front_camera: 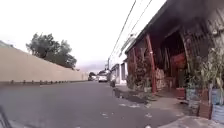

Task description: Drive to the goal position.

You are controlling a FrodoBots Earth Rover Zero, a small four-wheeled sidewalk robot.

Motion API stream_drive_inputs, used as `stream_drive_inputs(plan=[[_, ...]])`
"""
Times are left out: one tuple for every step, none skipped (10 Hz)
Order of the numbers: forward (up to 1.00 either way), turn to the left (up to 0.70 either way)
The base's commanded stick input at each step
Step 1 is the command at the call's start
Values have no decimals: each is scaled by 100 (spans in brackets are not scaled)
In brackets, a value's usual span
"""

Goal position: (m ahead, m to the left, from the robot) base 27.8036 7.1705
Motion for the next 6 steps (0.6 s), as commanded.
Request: stream_drive_inputs(plan=[[70, 0], [70, 0], [70, 0], [70, 0], [70, 0], [70, 0]])
